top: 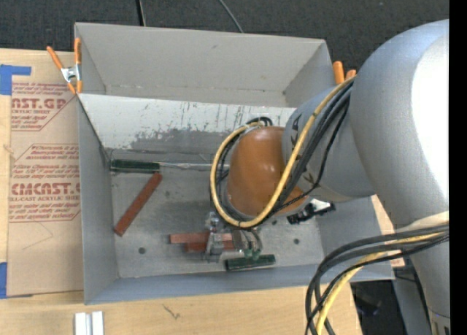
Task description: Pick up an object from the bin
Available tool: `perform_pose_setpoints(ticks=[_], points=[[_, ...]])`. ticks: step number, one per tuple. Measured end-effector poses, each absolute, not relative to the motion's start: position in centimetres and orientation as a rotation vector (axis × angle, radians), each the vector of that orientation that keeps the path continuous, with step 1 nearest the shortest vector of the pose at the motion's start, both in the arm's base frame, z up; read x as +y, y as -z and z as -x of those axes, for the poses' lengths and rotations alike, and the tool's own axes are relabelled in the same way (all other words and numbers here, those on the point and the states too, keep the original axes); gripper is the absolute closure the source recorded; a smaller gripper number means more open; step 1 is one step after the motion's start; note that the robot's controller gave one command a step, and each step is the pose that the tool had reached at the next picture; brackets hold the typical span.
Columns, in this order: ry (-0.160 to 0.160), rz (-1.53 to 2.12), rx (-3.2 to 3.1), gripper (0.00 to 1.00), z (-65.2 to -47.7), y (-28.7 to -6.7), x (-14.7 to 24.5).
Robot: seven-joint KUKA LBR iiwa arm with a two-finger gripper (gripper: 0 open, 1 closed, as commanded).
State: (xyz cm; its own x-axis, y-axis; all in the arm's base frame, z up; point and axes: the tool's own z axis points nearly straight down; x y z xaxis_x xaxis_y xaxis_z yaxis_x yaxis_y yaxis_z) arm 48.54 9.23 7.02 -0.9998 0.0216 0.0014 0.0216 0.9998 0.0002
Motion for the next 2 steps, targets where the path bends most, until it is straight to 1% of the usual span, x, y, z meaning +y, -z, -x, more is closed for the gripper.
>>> perform_pose_setpoints(ticks=[2], points=[[0.001, 0.034, -3.14, 1.0, -48.54, -7.02, 9.23]])
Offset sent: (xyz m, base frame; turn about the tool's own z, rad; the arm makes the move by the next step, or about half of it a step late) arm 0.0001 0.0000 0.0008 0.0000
